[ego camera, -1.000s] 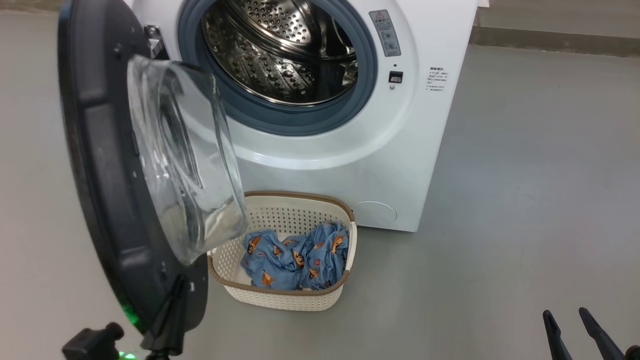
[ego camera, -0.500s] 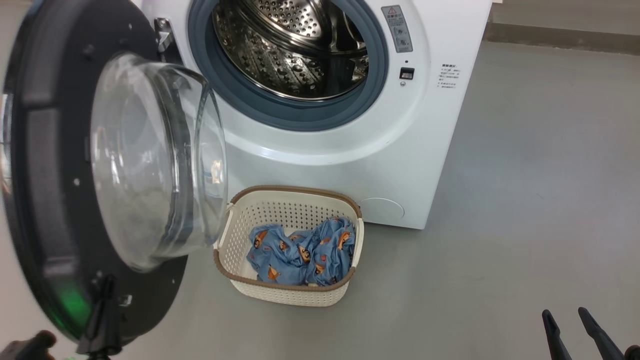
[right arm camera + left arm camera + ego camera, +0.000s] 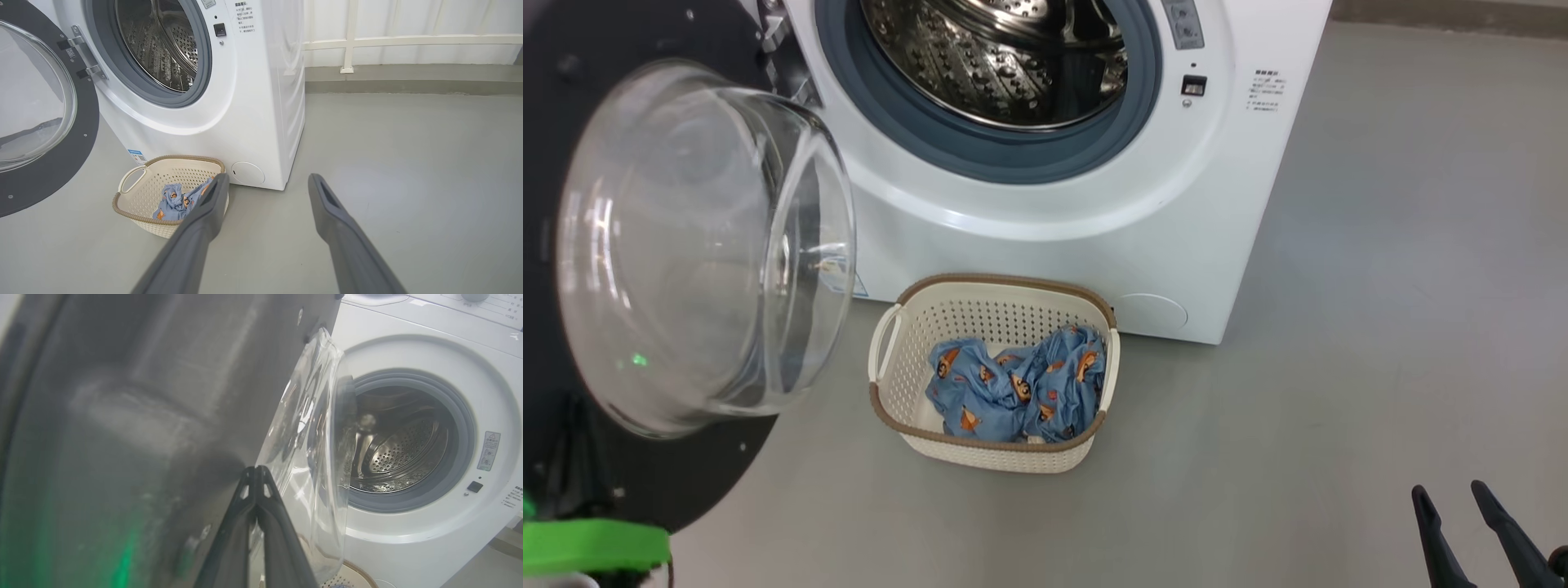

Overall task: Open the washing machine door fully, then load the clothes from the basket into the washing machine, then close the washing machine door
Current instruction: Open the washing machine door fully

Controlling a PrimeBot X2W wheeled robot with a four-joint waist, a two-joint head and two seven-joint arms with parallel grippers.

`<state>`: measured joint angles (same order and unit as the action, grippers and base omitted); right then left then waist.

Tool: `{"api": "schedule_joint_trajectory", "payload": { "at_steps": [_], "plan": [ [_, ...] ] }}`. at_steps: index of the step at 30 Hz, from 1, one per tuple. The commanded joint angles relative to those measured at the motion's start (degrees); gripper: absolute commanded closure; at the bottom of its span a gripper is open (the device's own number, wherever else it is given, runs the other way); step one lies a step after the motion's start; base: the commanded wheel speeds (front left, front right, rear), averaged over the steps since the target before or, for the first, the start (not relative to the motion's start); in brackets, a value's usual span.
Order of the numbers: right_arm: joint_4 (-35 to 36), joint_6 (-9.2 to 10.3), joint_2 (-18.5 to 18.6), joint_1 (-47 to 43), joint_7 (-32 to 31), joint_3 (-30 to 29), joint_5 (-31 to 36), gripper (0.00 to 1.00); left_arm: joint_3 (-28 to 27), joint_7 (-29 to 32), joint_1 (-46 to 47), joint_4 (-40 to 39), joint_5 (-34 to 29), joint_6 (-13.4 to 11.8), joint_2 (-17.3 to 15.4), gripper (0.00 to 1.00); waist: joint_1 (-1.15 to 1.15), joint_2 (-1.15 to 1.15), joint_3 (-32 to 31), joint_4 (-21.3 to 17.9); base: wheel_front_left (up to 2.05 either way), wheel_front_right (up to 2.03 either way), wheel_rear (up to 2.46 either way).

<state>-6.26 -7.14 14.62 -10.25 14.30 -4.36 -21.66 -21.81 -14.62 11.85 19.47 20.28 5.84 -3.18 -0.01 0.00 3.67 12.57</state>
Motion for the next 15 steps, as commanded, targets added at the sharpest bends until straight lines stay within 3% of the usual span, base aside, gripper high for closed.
{"api": "schedule_joint_trajectory", "payload": {
  "at_steps": [1,15],
  "plan": [
    [1.39,-0.35,1.78,1.63,0.7,0.97,0.36,0.0,-3.19,-0.38,2.84,-0.28,-0.85,-0.51,-3.04,1.0,0.01,0.0,0.57,0.1,0.0,0.0,0.0],
    [1.54,-0.35,2.45,2.73,0.7,1.38,0.19,0.0,-10.72,-0.38,8.71,6.05,-6.32,-1.04,-6.58,1.0,0.01,0.0,2.35,0.15,0.0,0.0,0.0]
  ]
}}
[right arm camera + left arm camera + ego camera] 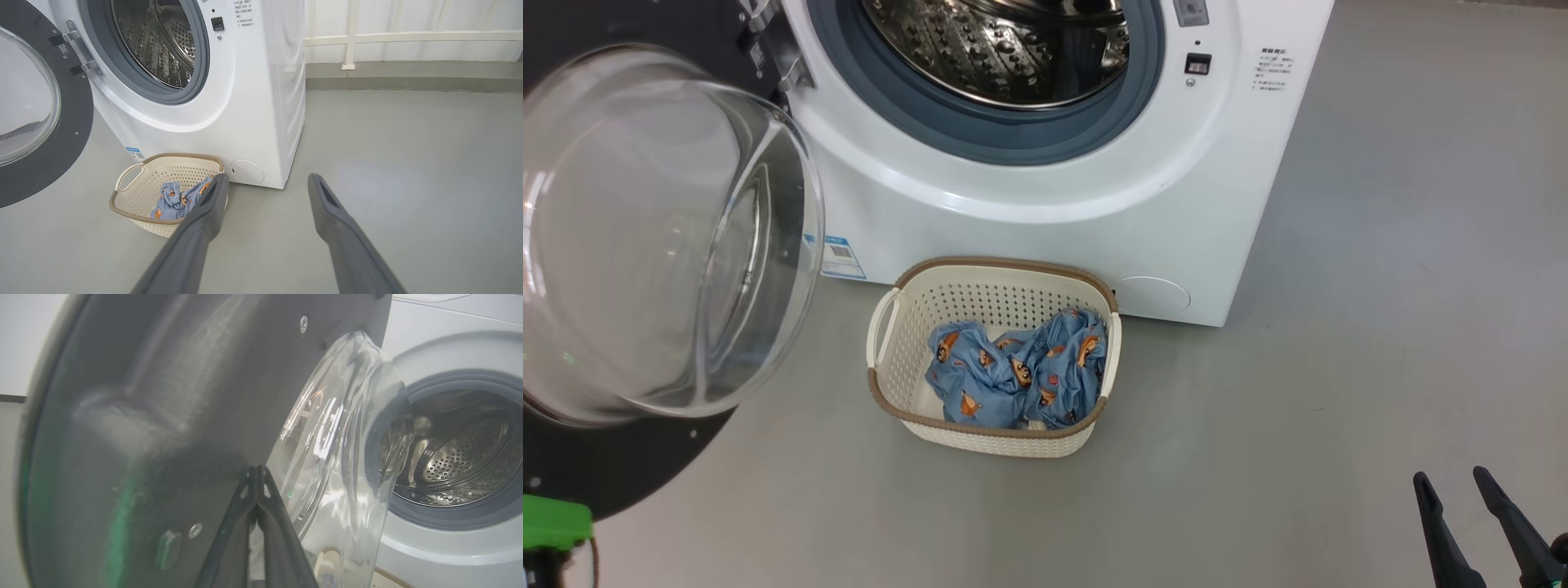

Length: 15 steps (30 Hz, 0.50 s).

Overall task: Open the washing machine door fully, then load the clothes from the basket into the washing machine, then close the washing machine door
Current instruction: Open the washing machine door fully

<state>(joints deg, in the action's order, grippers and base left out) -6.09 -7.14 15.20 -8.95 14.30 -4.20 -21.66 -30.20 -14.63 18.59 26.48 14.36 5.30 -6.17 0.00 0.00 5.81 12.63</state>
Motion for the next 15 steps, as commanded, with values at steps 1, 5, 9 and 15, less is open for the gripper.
{"api": "schedule_joint_trajectory", "payload": {
  "at_steps": [1,5,9,15],
  "plan": [
    [1.4,-0.35,1.93,1.49,0.7,1.16,0.17,0.0,-2.68,-0.37,2.48,-0.29,-0.82,-0.47,-4.07,1.0,0.0,0.0,0.37,0.18,0.0,0.0,0.0],
    [1.48,-0.35,2.11,1.66,0.7,1.12,0.1,0.0,-4.04,-0.37,4.31,2.25,-2.63,-1.0,-5.52,1.0,0.0,0.0,0.85,0.44,0.0,0.0,0.0],
    [1.56,-0.35,2.31,1.94,0.7,1.28,0.05,0.0,-5.11,-0.37,5.49,3.58,-3.83,-1.55,-6.44,1.0,0.0,0.0,1.31,0.44,0.0,0.0,0.0],
    [1.83,-0.35,2.96,2.69,0.7,1.67,-0.08,0.0,-6.94,-0.37,7.58,6.47,-5.47,-1.35,-9.06,1.0,0.0,0.0,2.73,0.21,0.0,0.0,0.0]
  ]
}}
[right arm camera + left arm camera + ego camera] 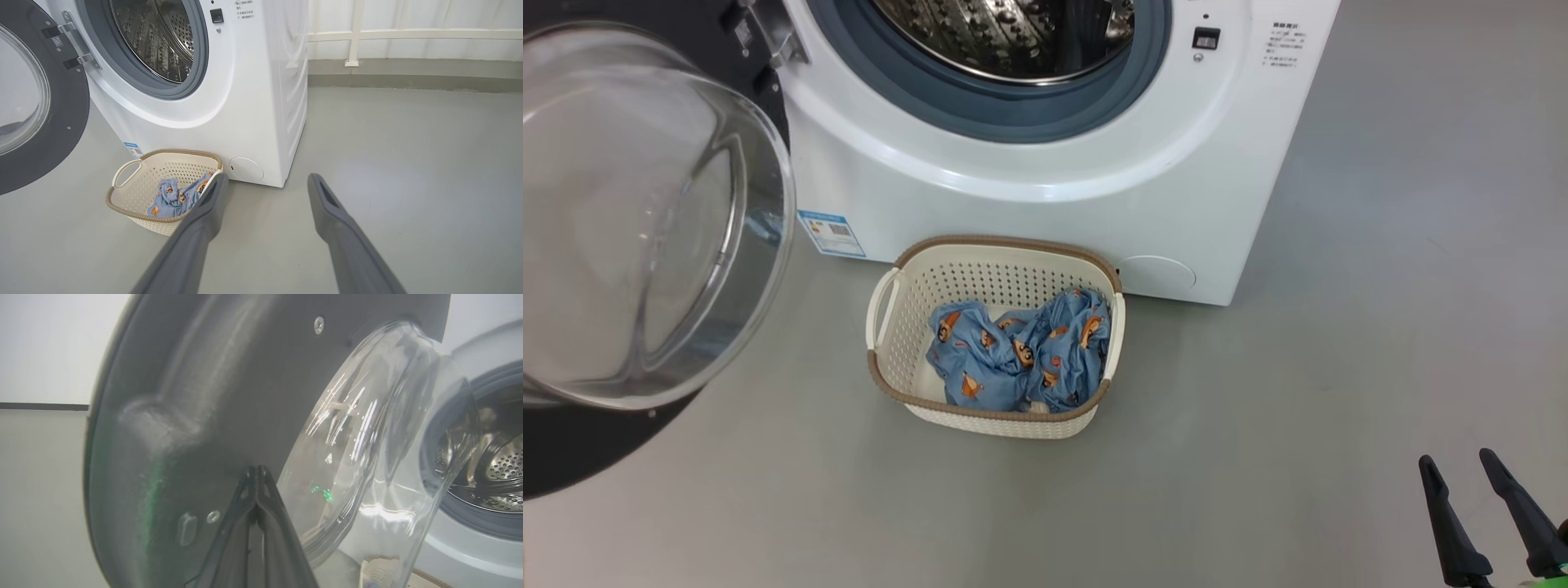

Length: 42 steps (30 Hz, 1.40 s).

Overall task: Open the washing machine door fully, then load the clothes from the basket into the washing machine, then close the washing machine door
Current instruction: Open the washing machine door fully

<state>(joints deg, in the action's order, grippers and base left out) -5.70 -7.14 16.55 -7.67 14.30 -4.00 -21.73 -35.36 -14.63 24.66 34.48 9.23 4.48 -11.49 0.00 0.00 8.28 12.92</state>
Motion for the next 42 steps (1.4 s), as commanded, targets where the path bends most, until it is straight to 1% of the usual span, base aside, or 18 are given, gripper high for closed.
{"api": "schedule_joint_trajectory", "payload": {
  "at_steps": [1,8,13,19,24,29,36,37,38,42],
  "plan": [
    [1.49,-0.35,1.75,1.52,0.7,1.43,-0.03,0.0,-1.9,-0.37,1.95,-0.95,-0.71,-0.46,-4.26,1.0,0.0,0.0,0.55,-0.08,0.0,0.0,0.0],
    [1.85,-0.35,2.62,2.4,0.7,1.21,-0.17,0.0,-3.5,-0.37,5.2,2.79,-2.1,-0.32,-7.18,1.0,0.0,0.0,2.84,-0.27,0.0,0.0,0.0],
    [2.09,-0.35,3.15,3.07,0.7,1.21,-0.18,0.0,-4.44,-0.37,6.86,4.6,-2.8,0.01,-8.65,1.0,0.0,0.0,4.05,-0.49,0.0,0.0,0.0],
    [2.27,-0.35,3.66,3.8,0.7,1.36,-0.22,0.0,-5.3,-0.37,8.39,6.14,-3.59,-0.02,-9.59,1.0,0.0,0.0,5.08,-0.67,0.0,0.0,0.0],
    [2.27,-0.35,3.78,4.12,0.7,1.52,-0.13,0.0,-5.83,-0.37,9.31,6.53,-4.01,-0.05,-9.64,1.0,0.0,0.0,5.23,-0.59,0.0,0.0,0.0],
    [1.95,-0.35,3.35,3.99,0.7,1.77,-0.04,0.0,-5.35,-0.37,7.77,6.58,-4.54,0.71,-8.25,1.0,0.0,0.0,3.72,-0.38,0.0,0.0,0.0],
    [1.45,-0.35,2.47,3.06,0.7,1.99,0.01,0.0,-5.16,-0.37,2.21,3.06,-2.96,2.39,-3.75,1.0,0.0,0.0,0.58,0.23,0.0,0.0,0.0],
    [1.44,-0.35,2.39,2.92,0.7,1.99,0.03,0.0,-4.61,-0.37,1.23,2.4,-2.73,2.6,-3.02,1.0,0.0,0.0,0.23,0.34,0.0,0.0,0.0],
    [1.44,-0.35,2.39,2.92,0.7,1.99,0.03,0.0,-4.61,-0.37,1.23,2.4,-2.73,2.6,-3.02,1.0,0.0,0.0,0.23,0.34,0.0,0.0,0.0],
    [1.51,-0.35,2.3,2.68,0.7,1.98,0.03,0.0,-2.02,-0.37,-2.39,-1.24,-1.21,2.95,-0.51,1.0,0.0,0.0,-0.63,0.53,0.0,0.0,0.0]
  ]
}}
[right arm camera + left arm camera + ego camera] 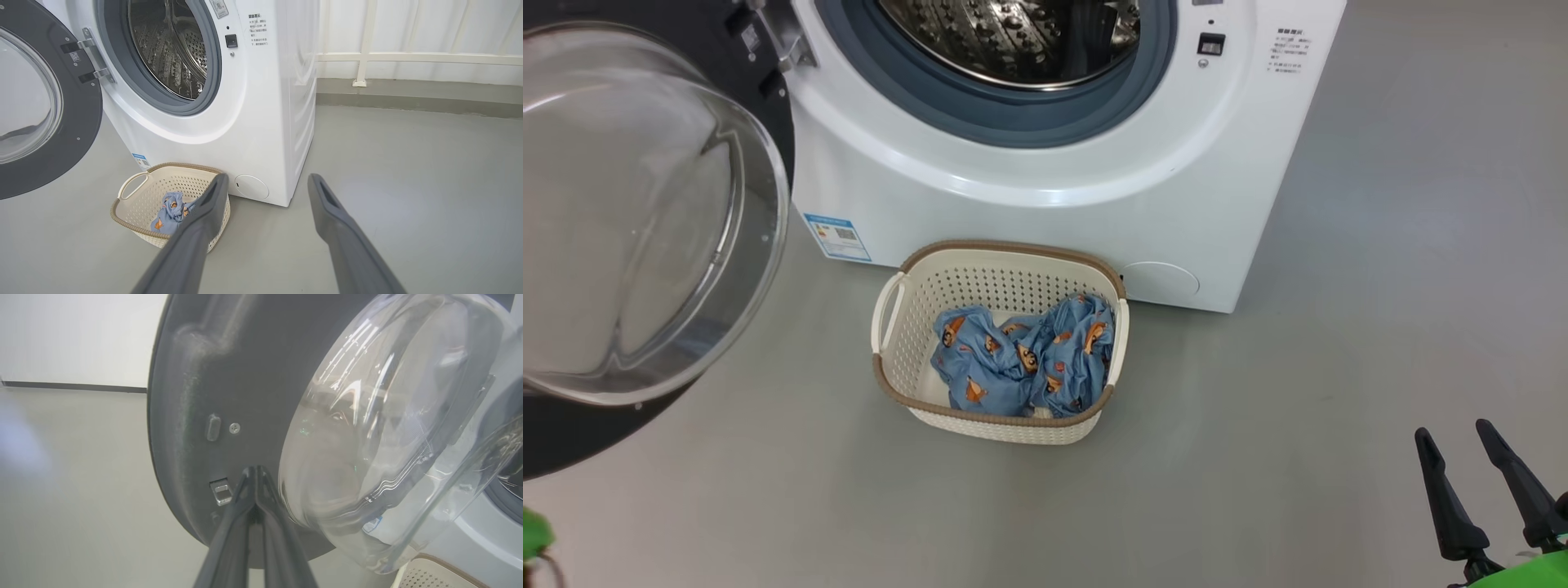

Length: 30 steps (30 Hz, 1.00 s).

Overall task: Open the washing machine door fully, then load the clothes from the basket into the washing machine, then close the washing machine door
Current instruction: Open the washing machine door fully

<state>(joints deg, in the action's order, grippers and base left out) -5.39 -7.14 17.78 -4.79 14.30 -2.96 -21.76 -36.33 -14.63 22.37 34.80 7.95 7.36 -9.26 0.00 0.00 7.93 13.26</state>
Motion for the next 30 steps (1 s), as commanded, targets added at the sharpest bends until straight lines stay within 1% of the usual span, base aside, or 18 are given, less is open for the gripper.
{"api": "schedule_joint_trajectory", "payload": {
  "at_steps": [1,2,3,4,5,7,8,9,10,11,12,13,17,22,25,30],
  "plan": [
    [1.22,-0.35,1.03,-0.21,0.7,0.81,0.1,0.0,0.42,-0.37,-1.07,-2.68,0.65,0.09,-1.94,1.0,0.0,0.0,-0.67,0.27,0.0,0.0,0.0],
    [1.23,-0.35,0.96,-0.34,0.7,0.76,0.13,0.0,1.95,-0.37,-2.23,-3.75,1.45,0.1,-1.23,1.0,0.0,0.0,-0.93,0.29,0.0,0.0,0.0],
    [1.28,-0.35,0.87,-0.51,0.7,0.75,0.19,0.0,4.74,-0.37,-4.51,-6.22,3.29,0.11,-0.24,1.0,0.0,0.0,-1.37,0.21,0.0,0.0,0.0],
    [1.3,-0.35,0.85,-0.58,0.7,0.73,0.2,0.0,6.28,-0.37,-5.69,-7.3,4.09,0.11,0.31,0.97,0.0,0.0,-1.57,0.16,0.0,0.0,0.0],
    [1.32,-0.35,0.82,-0.65,0.7,0.74,0.22,0.0,7.75,-0.37,-6.82,-8.56,4.99,0.11,0.83,0.83,0.0,0.0,-1.8,0.05,0.0,0.0,0.0],
    [1.32,-0.35,0.77,-0.78,0.7,0.7,0.26,0.0,10.54,-0.37,-9.16,-11.34,6.0,0.12,2.07,0.69,0.0,0.0,-2.25,-0.21,0.0,0.0,0.0],
    [1.29,-0.35,0.75,-0.8,0.7,0.75,0.29,0.0,11.96,-0.37,-10.2,-13.16,7.02,0.12,2.62,0.59,0.0,0.0,-2.48,-0.47,0.0,0.0,0.0],
    [1.32,-0.35,0.69,-0.83,0.7,0.64,0.33,0.0,13.58,-0.37,-11.36,-14.83,8.16,0.12,3.0,0.52,0.0,0.0,-2.64,-0.69,0.0,0.0,0.0],
    [1.35,-0.35,0.57,-0.86,0.7,0.6,0.38,0.0,15.37,-0.37,-12.77,-16.18,8.64,0.12,3.01,0.39,0.0,0.0,-2.91,-0.99,0.0,0.0,0.0],
    [1.39,-0.35,0.5,-0.94,0.7,0.68,0.39,0.0,17.01,-0.37,-14.05,-17.53,9.0,0.12,2.97,0.21,0.0,0.0,-3.1,-1.33,0.0,0.0,0.0],
    [1.4,-0.35,0.47,-1.0,0.7,0.75,0.37,0.0,18.31,-0.37,-15.06,-18.58,9.67,0.12,3.11,0.08,0.0,0.0,-3.22,-1.66,0.0,0.0,0.0],
    [1.41,-0.35,0.44,-1.01,0.7,0.79,0.34,0.0,19.78,-0.37,-16.0,-19.37,10.03,0.12,3.15,0.0,0.0,0.0,-3.3,-2.01,0.0,0.0,0.0],
    [1.52,-0.35,0.23,-0.99,0.7,0.78,0.3,0.0,24.87,-0.37,-18.19,-21.65,10.68,0.12,3.05,0.0,0.0,0.0,-3.29,-3.41,0.0,0.0,0.0],
    [1.42,-0.35,-0.02,-0.88,0.7,0.71,0.28,0.0,29.76,-0.37,-18.97,-22.92,11.67,0.13,3.06,0.0,0.0,0.0,-3.19,-5.25,0.0,0.0,0.0],
    [1.37,-0.35,-0.03,-0.75,0.7,0.89,0.23,0.0,31.85,-0.37,-19.14,-23.39,11.85,0.13,3.12,0.0,0.0,0.0,-3.11,-6.48,0.0,0.0,0.0],
    [1.3,-0.35,-0.12,-0.69,0.7,0.93,0.24,0.0,32.97,-0.37,-19.39,-24.25,11.68,0.13,3.45,0.0,0.0,0.0,-3.31,-8.47,0.0,0.0,0.0]
  ]
}}
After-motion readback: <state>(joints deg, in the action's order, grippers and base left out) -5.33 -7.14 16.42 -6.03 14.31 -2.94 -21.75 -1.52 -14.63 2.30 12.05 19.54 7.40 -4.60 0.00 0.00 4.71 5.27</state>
